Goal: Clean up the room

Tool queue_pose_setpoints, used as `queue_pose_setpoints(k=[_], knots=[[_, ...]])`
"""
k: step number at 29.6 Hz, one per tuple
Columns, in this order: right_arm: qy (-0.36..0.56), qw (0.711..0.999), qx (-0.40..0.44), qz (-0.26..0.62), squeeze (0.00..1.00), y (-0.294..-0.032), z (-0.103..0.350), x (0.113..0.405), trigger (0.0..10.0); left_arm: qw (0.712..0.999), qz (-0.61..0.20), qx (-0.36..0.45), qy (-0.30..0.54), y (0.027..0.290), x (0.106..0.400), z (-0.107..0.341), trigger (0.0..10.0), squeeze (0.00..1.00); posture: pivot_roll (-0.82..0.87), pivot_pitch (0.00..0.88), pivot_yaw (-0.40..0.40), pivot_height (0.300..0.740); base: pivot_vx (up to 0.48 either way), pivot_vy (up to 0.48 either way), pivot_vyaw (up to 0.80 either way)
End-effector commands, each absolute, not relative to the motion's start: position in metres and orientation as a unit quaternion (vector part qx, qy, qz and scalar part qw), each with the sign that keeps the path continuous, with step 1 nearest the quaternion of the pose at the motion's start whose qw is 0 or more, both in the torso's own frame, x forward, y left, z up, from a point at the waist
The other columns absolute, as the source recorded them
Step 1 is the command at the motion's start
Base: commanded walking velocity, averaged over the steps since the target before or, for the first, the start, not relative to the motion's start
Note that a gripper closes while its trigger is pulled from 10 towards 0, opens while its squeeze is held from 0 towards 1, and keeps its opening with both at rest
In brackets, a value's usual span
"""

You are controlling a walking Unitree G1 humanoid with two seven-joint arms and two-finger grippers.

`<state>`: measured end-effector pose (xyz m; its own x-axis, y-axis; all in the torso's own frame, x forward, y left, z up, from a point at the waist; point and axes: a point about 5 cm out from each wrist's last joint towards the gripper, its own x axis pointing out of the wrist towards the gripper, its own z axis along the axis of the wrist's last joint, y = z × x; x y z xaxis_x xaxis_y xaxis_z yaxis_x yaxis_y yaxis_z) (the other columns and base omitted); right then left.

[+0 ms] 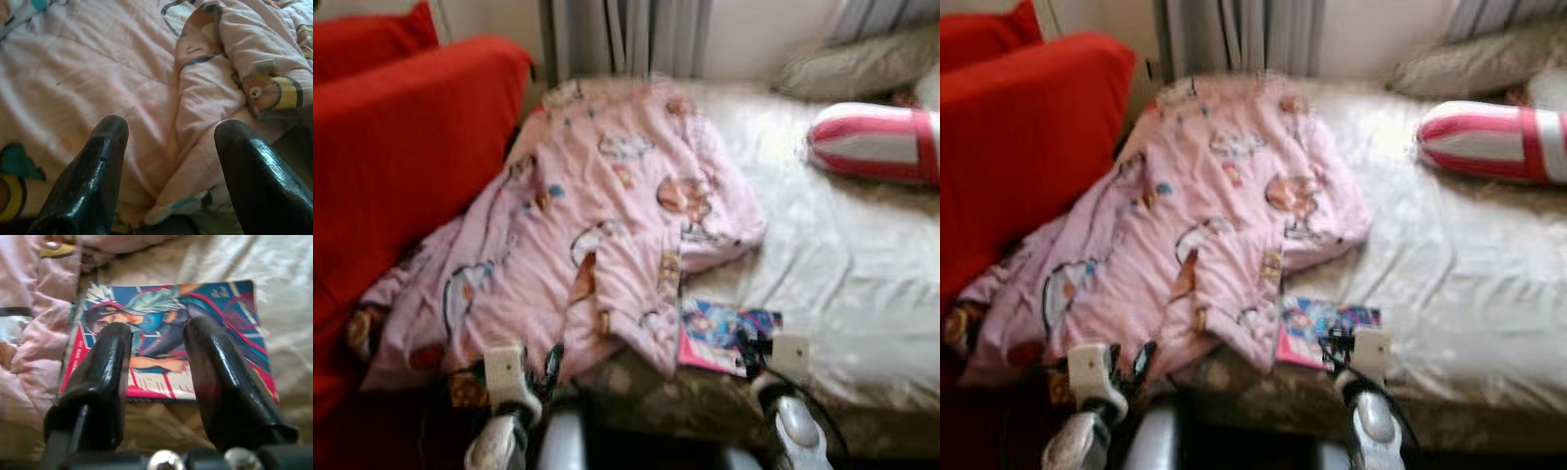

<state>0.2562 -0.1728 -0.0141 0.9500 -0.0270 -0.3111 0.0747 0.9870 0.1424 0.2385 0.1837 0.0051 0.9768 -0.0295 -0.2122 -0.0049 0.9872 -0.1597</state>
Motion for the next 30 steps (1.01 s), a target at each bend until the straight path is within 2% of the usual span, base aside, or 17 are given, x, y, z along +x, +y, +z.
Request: queue_pose_setpoints(k=[1,13,14,30], knots=[[0.148,0.985,0.078,-0.039,1.00,-0.1813,-0.0100,0.2599,10.0,0.992,-0.014,-0.081,0.093,0.1797,0.2466,0.0113,10.0,0.00,0.10,0.075,-0.043,0.610,0.000,0.000,0.00],[0.142,0.985,0.076,-0.053,1.00,-0.1854,-0.0075,0.2632,10.0,0.992,-0.019,-0.079,0.098,0.1796,0.2469,0.0072,10.0,0.00,0.10,0.078,-0.040,0.610,0.000,0.000,0.00],[0.146,0.985,0.072,-0.054,0.00,-0.1856,-0.0084,0.2627,10.0,0.992,-0.020,-0.080,0.098,0.1790,0.2471,0.0070,10.0,0.00,0.10,0.078,-0.040,0.610,0.000,0.000,0.00],[0.149,0.985,0.081,-0.040,0.00,-0.1788,-0.0099,0.2628,10.0,0.992,-0.026,-0.080,0.090,0.1767,0.2476,0.0089,10.0,0.00,0.11,0.082,-0.037,0.610,0.000,0.000,0.00]])
